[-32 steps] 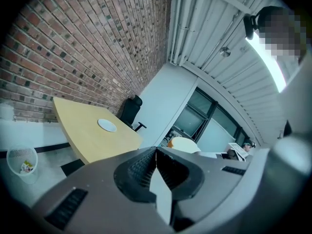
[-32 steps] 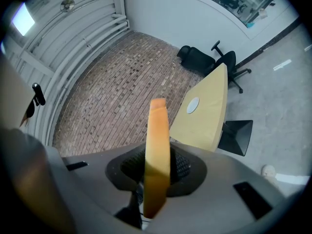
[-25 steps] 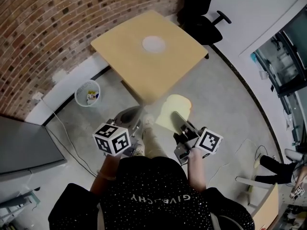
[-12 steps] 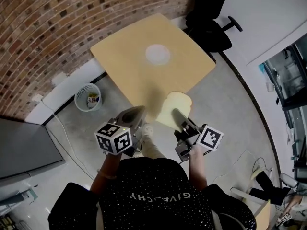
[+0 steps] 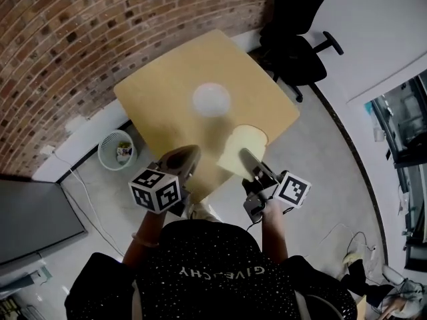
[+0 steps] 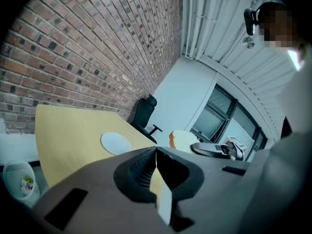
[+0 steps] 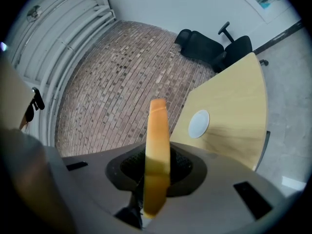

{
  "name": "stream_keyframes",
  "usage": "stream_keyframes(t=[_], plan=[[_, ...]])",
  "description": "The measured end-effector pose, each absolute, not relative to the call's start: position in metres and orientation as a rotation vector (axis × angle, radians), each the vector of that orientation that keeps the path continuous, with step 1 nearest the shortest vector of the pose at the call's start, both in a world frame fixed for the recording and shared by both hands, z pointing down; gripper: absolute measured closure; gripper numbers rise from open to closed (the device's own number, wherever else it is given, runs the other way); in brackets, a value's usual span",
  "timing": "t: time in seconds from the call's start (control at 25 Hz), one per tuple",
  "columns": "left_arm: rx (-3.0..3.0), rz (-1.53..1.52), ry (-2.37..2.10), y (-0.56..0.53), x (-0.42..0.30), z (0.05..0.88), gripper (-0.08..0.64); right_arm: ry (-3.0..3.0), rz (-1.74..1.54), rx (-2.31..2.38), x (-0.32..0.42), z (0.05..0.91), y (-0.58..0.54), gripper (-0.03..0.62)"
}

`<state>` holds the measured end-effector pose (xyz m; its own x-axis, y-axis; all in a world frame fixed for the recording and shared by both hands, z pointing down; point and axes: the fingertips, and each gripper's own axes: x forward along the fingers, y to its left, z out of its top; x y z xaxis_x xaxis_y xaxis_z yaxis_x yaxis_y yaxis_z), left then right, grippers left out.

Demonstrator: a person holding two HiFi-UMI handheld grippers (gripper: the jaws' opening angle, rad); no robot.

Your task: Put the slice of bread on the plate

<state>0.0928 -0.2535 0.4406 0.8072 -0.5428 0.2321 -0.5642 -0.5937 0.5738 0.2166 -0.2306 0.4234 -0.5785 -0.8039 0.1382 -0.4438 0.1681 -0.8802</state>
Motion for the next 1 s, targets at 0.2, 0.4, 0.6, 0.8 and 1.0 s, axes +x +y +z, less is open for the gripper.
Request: stream_keyframes(t=[0.2,0.4,0.6,0.8,1.0], plan=[[2.31,0.06,-0.846,-0.285,0.099,0.45,0.548,2.091,-1.433,-1.197,0.234,0.437,-0.27,0.5],[2.26,0.059,-0.871,-0.305,0.092,0.46,0.548,2.115,-1.482,-1.228,0.236,0.454,-0.313,0.5],[2.2,0.018,-0.894,-0.329,0.078,0.47,0.548,2.07,-1.646,-1.363,0.242,0.501,-0.373,0.5],[2.137,-0.022,-0.93,-0.348,0.057,0.483,0.548,2.104,-1.766,-1.34,0.215,0.536,-0.442,0.5],[2.074,-0.055,-0.969,-0.358,0.033,0.495,0.548,2.096,-1.889,-1.288,0.185,0.566,-0.489,0.5]])
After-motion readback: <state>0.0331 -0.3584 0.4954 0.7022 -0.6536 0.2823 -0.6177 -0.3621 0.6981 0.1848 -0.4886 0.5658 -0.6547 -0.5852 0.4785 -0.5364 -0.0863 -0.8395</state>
